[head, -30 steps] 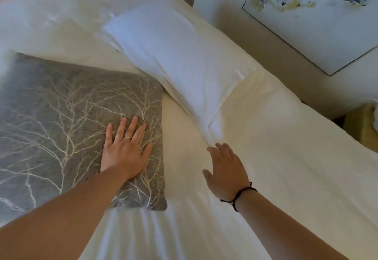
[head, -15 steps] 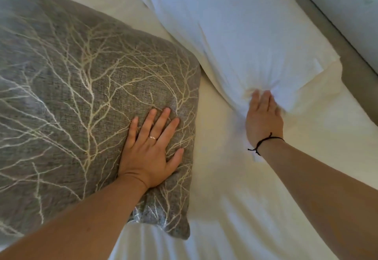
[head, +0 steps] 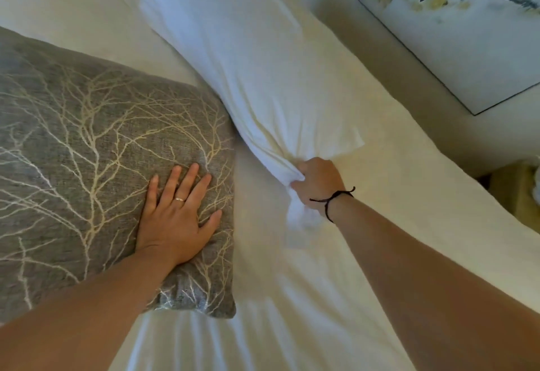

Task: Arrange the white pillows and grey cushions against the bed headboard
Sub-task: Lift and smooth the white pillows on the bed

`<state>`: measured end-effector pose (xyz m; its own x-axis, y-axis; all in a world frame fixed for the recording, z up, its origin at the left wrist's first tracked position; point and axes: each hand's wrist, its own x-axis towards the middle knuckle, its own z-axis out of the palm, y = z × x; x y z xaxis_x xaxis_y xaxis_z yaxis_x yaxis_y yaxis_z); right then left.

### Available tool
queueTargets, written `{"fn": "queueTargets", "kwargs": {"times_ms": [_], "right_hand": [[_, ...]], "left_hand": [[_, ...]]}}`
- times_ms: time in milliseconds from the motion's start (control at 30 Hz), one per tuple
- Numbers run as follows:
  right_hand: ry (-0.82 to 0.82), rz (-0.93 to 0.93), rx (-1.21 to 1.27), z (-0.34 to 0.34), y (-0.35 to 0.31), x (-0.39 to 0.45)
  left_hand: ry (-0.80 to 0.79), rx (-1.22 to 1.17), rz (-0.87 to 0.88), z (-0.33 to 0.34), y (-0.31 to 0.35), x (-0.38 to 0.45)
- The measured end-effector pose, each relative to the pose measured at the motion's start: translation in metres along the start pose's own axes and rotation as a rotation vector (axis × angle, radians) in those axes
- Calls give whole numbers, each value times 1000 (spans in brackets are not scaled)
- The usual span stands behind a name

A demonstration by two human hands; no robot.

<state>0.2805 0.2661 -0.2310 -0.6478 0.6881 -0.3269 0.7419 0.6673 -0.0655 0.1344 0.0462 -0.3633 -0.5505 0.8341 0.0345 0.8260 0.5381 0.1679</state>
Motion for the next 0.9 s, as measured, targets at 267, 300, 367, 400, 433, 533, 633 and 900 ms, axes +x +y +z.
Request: {"fn": "queueTargets", "kwargs": {"times_ms": [267, 300, 367, 400, 433, 533, 633, 900], "right_hand": [[-83, 297, 768, 13, -46, -203], [-93, 348, 831, 10, -48, -231], [-90, 418, 966, -3, -51, -282], [-77, 436, 1017, -12, -49, -305], [-69, 442, 1050, -23, -46, -329], [-57, 415, 1114, -55, -29, -398], [-32, 433, 1180, -74, -8, -475], [-81, 690, 1245, -48, 45, -649]], "left_hand": [[-330, -198, 278, -111, 19, -64], [-345, -243, 301, -126, 27, -82], [-348, -333, 288, -157, 45, -119], [-341, -367, 291, -173, 55, -136], [-328, -386, 305, -188, 67, -153], [-212, -377, 382, -232, 104, -191], [-118, -289, 626, -269, 147, -215], [-370, 127, 1305, -296, 264, -253]]}}
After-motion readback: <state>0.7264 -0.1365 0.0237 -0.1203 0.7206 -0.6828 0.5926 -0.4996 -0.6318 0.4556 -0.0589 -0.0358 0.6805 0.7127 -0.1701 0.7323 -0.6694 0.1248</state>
